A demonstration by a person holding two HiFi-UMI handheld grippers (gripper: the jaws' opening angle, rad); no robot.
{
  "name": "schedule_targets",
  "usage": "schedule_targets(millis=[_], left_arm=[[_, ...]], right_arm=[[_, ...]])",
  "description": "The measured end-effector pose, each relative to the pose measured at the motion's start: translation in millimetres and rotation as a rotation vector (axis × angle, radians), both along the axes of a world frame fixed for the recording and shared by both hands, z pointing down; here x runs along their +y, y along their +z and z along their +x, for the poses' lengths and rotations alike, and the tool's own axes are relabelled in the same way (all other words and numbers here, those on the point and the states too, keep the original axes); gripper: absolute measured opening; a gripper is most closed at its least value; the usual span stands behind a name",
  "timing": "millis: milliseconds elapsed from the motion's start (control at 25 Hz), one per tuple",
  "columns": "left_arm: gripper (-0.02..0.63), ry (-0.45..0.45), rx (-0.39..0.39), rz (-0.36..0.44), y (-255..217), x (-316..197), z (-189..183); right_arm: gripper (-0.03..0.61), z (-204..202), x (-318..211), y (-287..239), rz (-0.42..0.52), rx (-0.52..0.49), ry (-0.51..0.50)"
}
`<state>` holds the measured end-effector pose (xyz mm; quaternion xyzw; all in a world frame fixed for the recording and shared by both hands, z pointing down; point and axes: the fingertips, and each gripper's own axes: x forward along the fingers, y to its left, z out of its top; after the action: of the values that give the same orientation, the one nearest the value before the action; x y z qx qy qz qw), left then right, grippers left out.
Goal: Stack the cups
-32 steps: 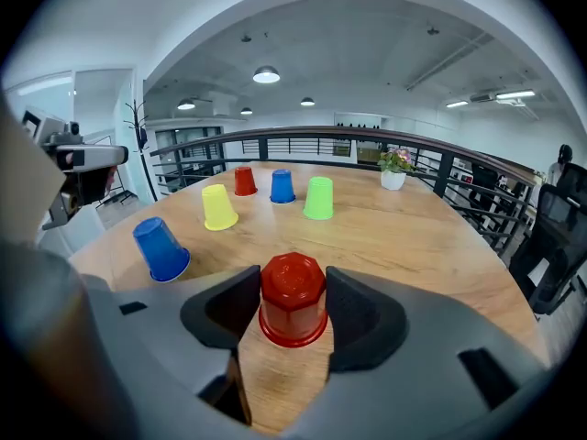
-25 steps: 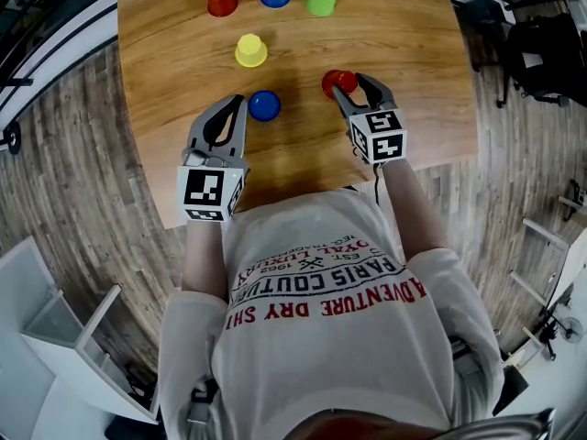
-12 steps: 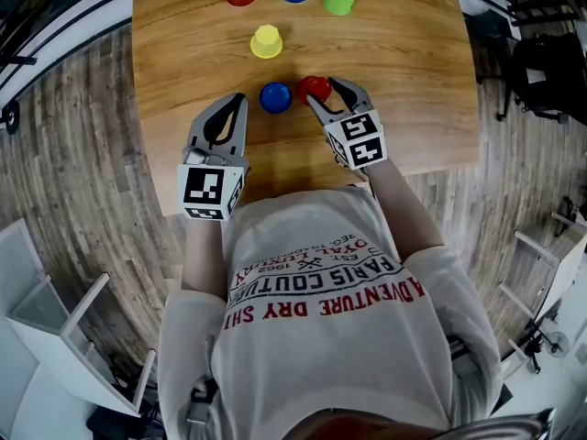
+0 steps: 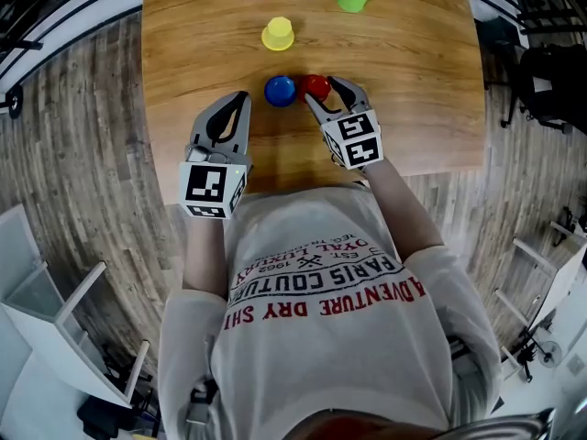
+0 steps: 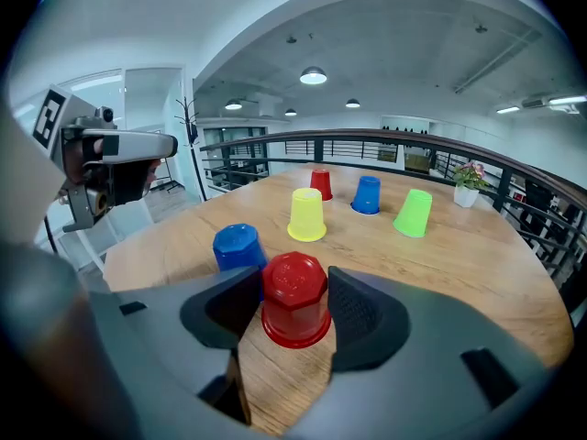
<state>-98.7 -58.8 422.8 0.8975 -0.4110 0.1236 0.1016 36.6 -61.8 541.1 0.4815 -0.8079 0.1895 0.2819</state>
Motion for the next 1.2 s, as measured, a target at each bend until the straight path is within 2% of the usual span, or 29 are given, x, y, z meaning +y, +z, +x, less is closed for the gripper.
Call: schedule_targets(millis=[160, 280, 440, 600, 720, 920, 1080, 1200], left_arm=[[0.017, -0.003, -0.005, -0.009, 2, 1, 2], [0.017, -0.014, -0.007, -0.011, -1, -4, 5], [0.017, -0.038, -0.009, -0.018, -2, -15, 9], [0.017, -0.071, -0.017, -0.028, -3, -29, 11], [0.017, -0.101, -0.021, -0.042, -2, -39, 11], [0.017, -0.151, -0.048, -0.069, 9, -52, 11], [0.017, -0.197, -0.048, -0.093, 15, -54, 7], [0.017, -0.219, -0.046, -0.094, 16, -53, 6]], right_arm=[[0.26, -1, -1, -13, 0.025, -0.062, -0.01], [0.276, -1, -9, -40, 0.09, -0.112, -0.049], [0.279, 12, -33, -63, 0.153, -0.11, -0.092], [0.278, 22, -62, -64, 0.123, -0.092, -0.114], [0.279, 16, -79, -58, 0.08, -0.094, -0.173], [0.279, -9, -103, -36, 0.009, -0.085, -0.316], [0.279, -32, -118, -28, 0.016, -0.061, -0.421], [0.279, -47, -126, -24, 0.001, -0.076, -0.462]])
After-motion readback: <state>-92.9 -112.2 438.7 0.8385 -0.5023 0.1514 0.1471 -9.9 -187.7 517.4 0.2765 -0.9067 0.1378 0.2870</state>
